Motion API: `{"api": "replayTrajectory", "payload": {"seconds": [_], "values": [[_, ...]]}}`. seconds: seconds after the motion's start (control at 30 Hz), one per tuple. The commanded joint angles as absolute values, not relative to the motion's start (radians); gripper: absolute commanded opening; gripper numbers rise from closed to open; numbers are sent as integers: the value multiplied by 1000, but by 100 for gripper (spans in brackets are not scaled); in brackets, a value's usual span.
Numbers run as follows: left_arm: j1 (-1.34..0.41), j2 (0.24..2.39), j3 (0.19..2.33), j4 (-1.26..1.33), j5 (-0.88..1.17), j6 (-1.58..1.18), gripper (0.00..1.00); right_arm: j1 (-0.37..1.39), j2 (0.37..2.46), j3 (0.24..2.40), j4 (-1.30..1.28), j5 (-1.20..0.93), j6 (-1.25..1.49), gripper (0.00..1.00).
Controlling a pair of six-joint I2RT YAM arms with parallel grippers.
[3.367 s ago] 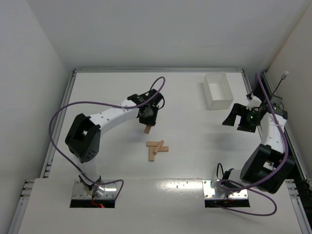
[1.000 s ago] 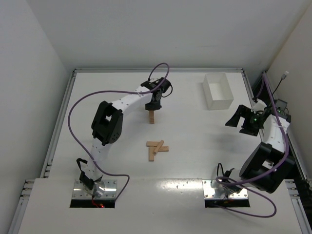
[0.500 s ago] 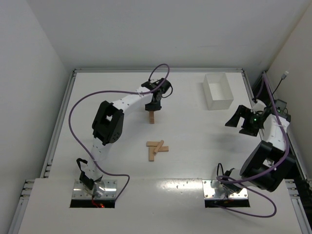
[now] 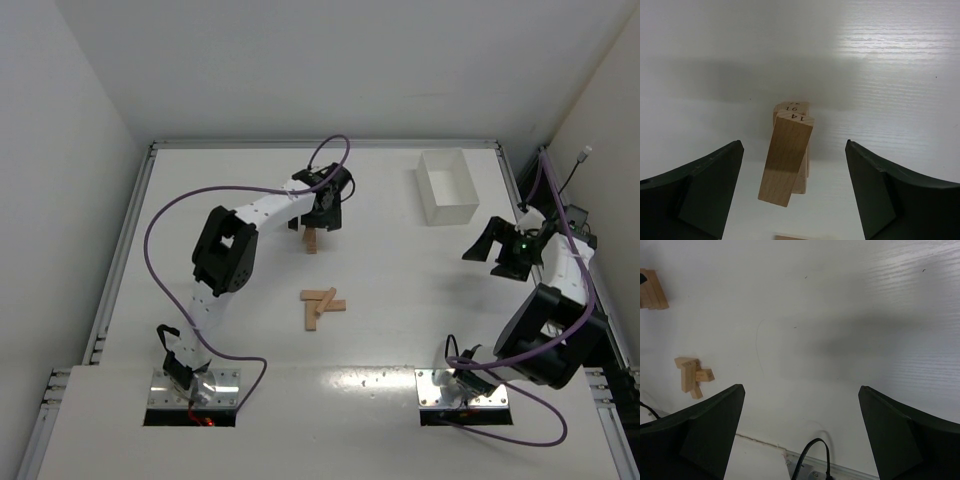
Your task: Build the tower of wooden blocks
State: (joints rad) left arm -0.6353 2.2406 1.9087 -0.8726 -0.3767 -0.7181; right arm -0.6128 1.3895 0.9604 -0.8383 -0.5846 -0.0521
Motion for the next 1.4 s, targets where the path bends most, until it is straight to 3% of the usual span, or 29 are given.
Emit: {"api": "replayTrajectory", "payload": {"seconds": [0.0, 0.1, 0.23, 0.33, 0.73, 0.87, 1.37], "values": [[-647, 2165, 1939, -850, -362, -696, 81, -607, 1387, 962, -808, -614, -51, 95], [-669, 2142, 1911, -850, -371, -696, 74, -607, 1396, 971, -808, -624, -51, 95], [-669, 2108, 1864, -850, -380, -715, 57, -598, 1396, 971, -808, -624, -51, 95], [-669, 2097, 1830, -850, -380, -715, 51, -598, 1396, 971, -808, -624, -51, 95], [-669, 2088, 1790, -841, -400, -724, 56, -598, 1376, 971, -808, -634, -51, 95], [-669, 2109, 1790, -841, -377, -724, 50, -598, 1376, 971, -808, -634, -51, 95], [-669, 2161, 1799, -841, -359, -724, 47, -598, 1385, 971, -818, -634, -60, 95]]}}
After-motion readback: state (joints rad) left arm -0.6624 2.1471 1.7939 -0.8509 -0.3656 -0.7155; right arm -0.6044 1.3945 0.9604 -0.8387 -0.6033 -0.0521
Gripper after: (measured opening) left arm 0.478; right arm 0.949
